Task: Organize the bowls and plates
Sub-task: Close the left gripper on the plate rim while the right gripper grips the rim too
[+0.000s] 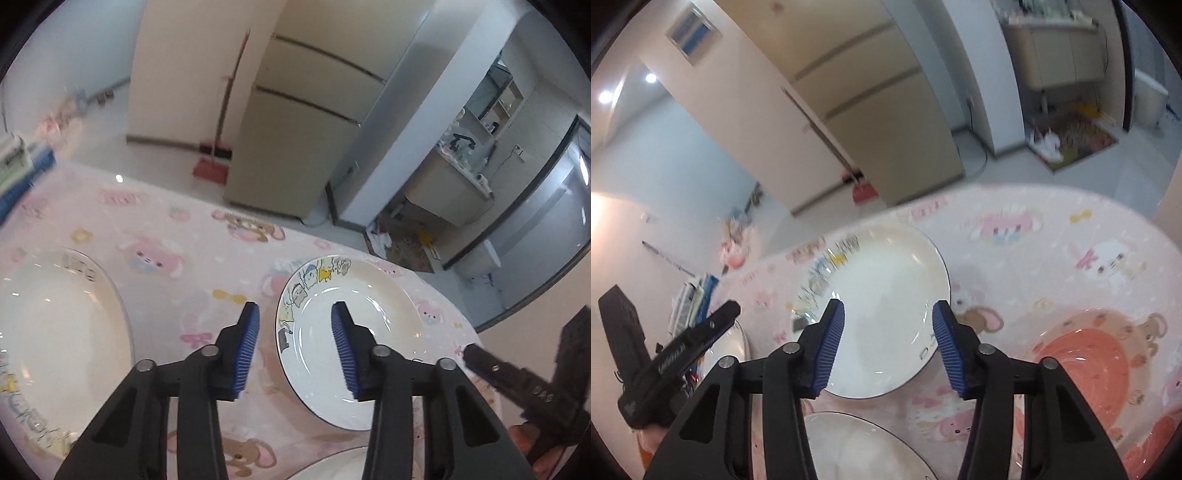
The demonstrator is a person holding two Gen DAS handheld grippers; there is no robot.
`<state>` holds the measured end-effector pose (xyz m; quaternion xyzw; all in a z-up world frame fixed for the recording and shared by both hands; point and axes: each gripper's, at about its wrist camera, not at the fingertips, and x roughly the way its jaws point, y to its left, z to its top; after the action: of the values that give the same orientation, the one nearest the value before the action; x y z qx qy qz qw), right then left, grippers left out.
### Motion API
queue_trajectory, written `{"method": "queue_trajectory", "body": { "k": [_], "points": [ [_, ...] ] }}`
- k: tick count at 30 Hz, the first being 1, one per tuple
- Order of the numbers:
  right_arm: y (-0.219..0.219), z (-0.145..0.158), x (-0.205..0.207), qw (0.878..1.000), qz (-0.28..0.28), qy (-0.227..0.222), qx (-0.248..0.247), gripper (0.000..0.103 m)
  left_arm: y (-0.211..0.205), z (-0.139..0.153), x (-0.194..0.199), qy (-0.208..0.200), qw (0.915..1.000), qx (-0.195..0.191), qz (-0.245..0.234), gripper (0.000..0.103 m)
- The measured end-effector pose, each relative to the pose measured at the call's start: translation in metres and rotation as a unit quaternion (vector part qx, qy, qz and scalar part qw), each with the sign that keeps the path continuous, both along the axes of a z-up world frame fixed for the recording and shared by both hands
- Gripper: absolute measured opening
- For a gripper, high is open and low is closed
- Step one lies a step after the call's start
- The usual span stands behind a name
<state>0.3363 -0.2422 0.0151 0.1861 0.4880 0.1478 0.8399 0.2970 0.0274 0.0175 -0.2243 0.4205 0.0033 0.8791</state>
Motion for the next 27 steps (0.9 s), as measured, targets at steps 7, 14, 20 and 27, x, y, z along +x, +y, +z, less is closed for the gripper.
{"method": "queue_trajectory", "body": {
  "k": [7,14,20,27],
  "points": [
    [-0.010,-0.031,0.025,0.998,-0.014,0.051,-0.028,0.035,0.003,-0.045,0.027,0.054,0.9973,-0.018,-0.046,0.042],
    [-0.008,-0.046,0.037,0.996,-0.002,0.067,-0.054,0.032,-0.013,-0.055,0.032,0.047,0.9946,-0.025,-0.089,0.042],
    [0.003,-0.055,0.044,0.996,0.014,0.069,-0.056,0.025,-0.014,-0.071,0.039,0.074,0.9939,-0.014,-0.080,0.019],
    [0.008,-0.060,0.045,0.995,0.014,0.061,-0.080,0.016,-0.013,-0.083,0.044,0.080,0.9934,-0.023,-0.079,0.012]
  ]
}}
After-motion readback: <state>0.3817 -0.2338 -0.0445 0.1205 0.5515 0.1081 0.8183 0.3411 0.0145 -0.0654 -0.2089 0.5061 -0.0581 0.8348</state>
